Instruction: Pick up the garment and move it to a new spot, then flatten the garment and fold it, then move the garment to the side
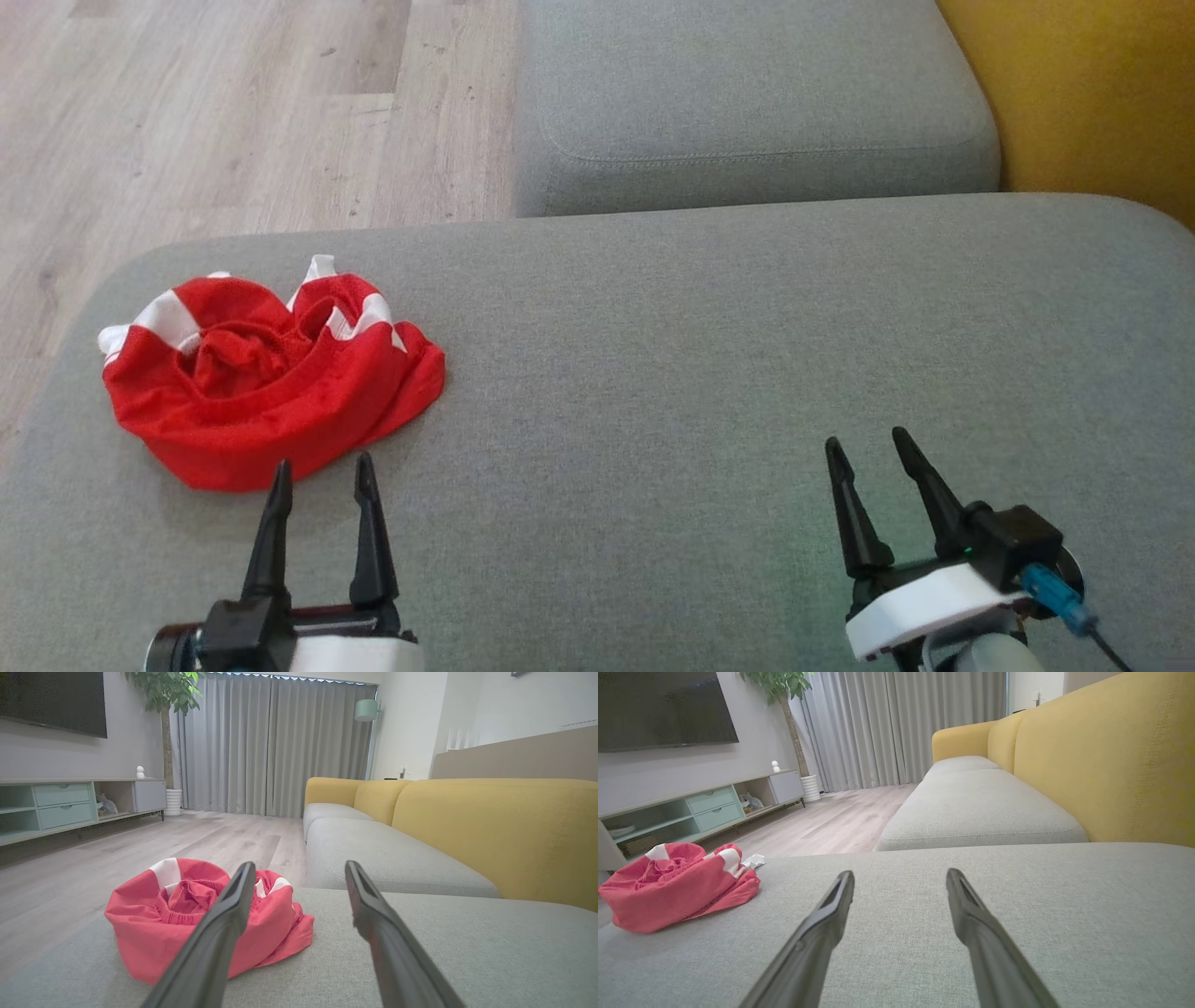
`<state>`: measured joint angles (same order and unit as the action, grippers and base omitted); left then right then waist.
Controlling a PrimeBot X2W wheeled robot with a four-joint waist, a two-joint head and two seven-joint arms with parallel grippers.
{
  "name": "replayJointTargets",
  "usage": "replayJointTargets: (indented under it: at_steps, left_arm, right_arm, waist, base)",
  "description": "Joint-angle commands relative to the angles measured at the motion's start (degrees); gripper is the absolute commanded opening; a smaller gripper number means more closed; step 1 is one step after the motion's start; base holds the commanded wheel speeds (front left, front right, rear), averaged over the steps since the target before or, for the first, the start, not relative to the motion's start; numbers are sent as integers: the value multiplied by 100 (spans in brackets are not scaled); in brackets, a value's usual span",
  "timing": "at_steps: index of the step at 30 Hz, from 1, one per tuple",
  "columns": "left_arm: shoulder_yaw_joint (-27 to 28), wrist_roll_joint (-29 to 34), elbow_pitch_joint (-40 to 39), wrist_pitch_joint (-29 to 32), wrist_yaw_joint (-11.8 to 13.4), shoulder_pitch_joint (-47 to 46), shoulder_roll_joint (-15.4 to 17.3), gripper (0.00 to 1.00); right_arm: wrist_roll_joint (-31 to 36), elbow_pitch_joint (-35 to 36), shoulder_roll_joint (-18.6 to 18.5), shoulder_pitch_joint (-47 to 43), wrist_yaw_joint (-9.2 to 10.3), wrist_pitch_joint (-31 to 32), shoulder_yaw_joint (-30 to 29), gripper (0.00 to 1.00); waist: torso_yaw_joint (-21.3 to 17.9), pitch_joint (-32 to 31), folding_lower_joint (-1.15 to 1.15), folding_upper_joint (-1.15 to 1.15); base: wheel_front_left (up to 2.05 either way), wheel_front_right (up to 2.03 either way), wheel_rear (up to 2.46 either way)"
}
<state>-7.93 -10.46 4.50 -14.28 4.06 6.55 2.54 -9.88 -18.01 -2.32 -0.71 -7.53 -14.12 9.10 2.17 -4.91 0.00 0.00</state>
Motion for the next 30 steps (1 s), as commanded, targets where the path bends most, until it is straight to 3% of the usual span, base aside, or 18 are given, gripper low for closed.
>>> replayJointTargets:
  at_steps: [1, 15, 30]
  left_arm:
    - [113, 131, -230, -72, 37, -128, 33, 100]
    - [30, -5, 22, -72, -104, -143, 33, 100]
    - [13, -15, 110, -72, -79, -184, 33, 100]
  right_arm:
    - [115, 146, -55, 188, 4, -88, 162, 100]
    - [58, 1, -55, 231, 4, -88, 37, 100]
    - [66, -5, -55, 236, 4, -88, 42, 100]
  waist:
    - [-1, 3, 0, 0]
    - [-24, 24, 0, 0]
    - [46, 65, 0, 0]
  base:
    - [0, 0, 0]
    - [0, 0, 0]
    - [0, 0, 0]
